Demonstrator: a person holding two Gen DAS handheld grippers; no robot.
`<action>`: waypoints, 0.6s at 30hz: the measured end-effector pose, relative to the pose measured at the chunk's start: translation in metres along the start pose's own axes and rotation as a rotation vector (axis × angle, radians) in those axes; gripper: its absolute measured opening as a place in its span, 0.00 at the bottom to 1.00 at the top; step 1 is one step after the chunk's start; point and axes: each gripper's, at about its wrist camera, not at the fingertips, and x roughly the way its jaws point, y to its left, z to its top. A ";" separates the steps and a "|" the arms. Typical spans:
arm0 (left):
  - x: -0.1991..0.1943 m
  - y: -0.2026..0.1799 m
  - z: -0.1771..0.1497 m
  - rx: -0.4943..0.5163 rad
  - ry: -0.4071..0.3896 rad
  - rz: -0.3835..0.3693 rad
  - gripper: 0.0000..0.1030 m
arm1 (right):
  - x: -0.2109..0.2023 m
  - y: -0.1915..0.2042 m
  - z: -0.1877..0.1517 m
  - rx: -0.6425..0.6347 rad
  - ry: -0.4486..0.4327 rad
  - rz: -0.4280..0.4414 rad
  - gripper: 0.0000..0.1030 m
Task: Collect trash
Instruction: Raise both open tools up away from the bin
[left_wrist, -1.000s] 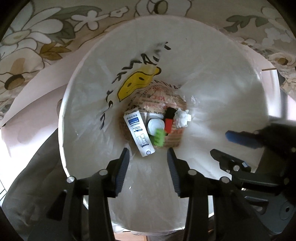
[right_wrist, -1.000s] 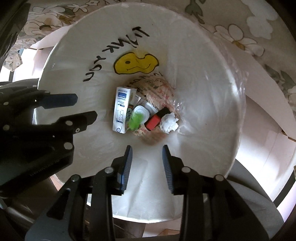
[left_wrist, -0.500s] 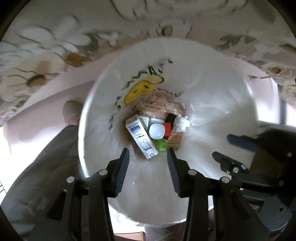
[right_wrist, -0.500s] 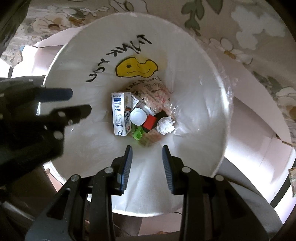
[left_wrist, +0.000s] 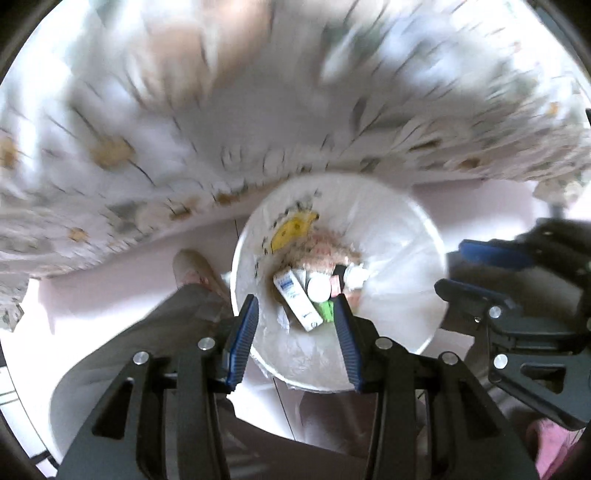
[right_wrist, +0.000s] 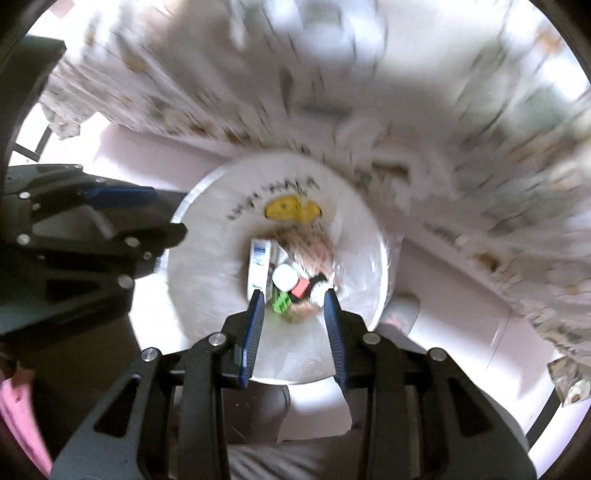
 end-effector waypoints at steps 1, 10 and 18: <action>-0.014 -0.001 -0.001 0.004 -0.038 0.024 0.43 | -0.014 0.003 -0.001 -0.009 -0.029 -0.016 0.34; -0.106 -0.010 -0.021 0.011 -0.240 0.037 0.43 | -0.127 0.018 -0.028 -0.034 -0.255 -0.099 0.46; -0.184 -0.026 -0.052 0.055 -0.401 0.047 0.64 | -0.198 0.031 -0.062 0.010 -0.446 -0.171 0.71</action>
